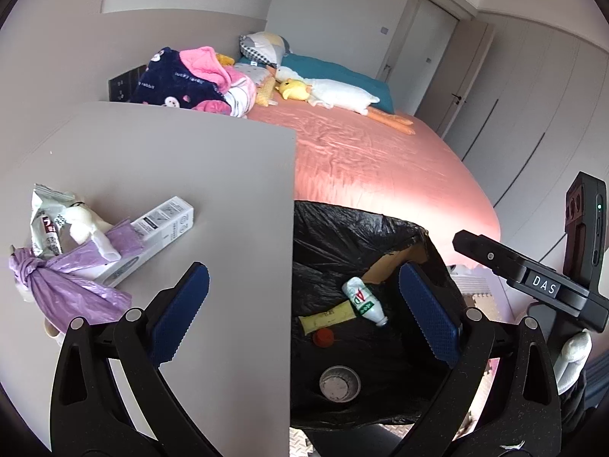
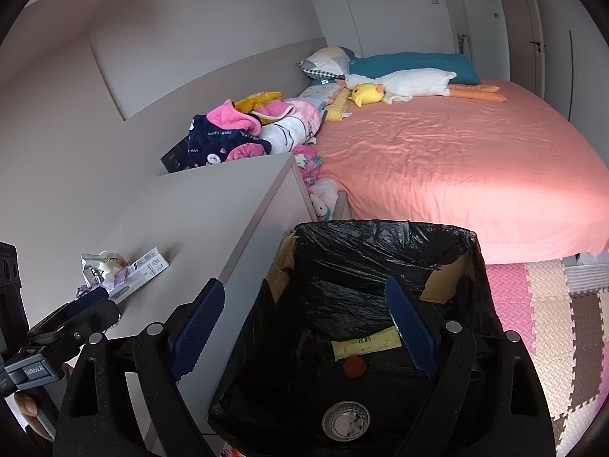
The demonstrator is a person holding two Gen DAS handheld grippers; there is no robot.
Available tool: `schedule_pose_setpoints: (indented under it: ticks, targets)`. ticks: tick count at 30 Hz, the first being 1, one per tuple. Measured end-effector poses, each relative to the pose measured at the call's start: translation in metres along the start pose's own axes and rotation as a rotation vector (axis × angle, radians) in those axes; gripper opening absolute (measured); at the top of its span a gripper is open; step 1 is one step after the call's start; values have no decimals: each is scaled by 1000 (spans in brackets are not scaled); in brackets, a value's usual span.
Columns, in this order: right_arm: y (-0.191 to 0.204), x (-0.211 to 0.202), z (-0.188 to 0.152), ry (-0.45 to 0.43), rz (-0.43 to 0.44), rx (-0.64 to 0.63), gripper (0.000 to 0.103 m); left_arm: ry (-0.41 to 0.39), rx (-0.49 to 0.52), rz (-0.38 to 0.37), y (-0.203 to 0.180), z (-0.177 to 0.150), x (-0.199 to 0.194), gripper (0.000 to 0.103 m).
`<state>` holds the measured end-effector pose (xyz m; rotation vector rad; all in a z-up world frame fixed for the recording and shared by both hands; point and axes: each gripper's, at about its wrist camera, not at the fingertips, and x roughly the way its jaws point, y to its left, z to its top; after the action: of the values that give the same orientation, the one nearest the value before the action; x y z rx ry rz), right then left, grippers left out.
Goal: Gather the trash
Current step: 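Move the left gripper to the purple bag and grasp its knot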
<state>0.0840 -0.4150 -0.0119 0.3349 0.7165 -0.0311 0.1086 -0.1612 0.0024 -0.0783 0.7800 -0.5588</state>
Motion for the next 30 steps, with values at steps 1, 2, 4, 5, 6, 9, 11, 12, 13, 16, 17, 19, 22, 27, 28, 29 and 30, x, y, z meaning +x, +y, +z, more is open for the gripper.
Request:
schedule_pose_setpoints:
  ticks: [1,2,4,5,6,9,11,12,13,16,17,19,22,27,28,29,30]
  targets:
    - [3,1,0,3,4,-4,86,-3,-3,8,3,0,-2,97]
    - [6,3,0,4,8,-9,86,-8,-9,14,6,0,-5,97]
    - [12,5,0,8,15,-19,86,-16,-22,27,13,0,-9,97]
    - [15,7,0,10,20,-24,86,-17,-28,34,17,0,-11,97]
    - [18,8,0,11,27,-30,86,-21,-36,42,19,1,-13,97]
    - [26,11,1,14,46,-47,86,-31,-56,62,31,2,-19,97]
    - [32,15,1,21,69,-60,86,-39,-71,74,39,2,-23,97]
    - [36,18,1,25,80,-65,86,-44,-80,82,42,2,-25,97]
    - [40,21,2,28,88,-70,86,-48,-89,89,47,2,-28,97]
    - [52,28,2,33,116,-84,86,-60,-112,117,58,1,-35,97]
    - [56,29,3,34,125,-90,86,-62,-122,126,63,2,-37,97]
    - [64,33,3,38,139,-105,86,-60,-151,137,72,2,-39,97]
    - [74,37,3,44,160,-121,86,-52,-183,145,84,1,-40,97]
    - [89,47,6,49,186,-132,86,-69,-234,208,102,-2,-46,97]
    - [92,49,6,52,190,-136,86,-76,-249,221,107,-2,-47,97]
    - [95,52,6,55,192,-140,86,-82,-265,235,111,-3,-49,97]
    - [98,54,6,59,196,-144,86,-86,-280,249,115,-4,-51,97]
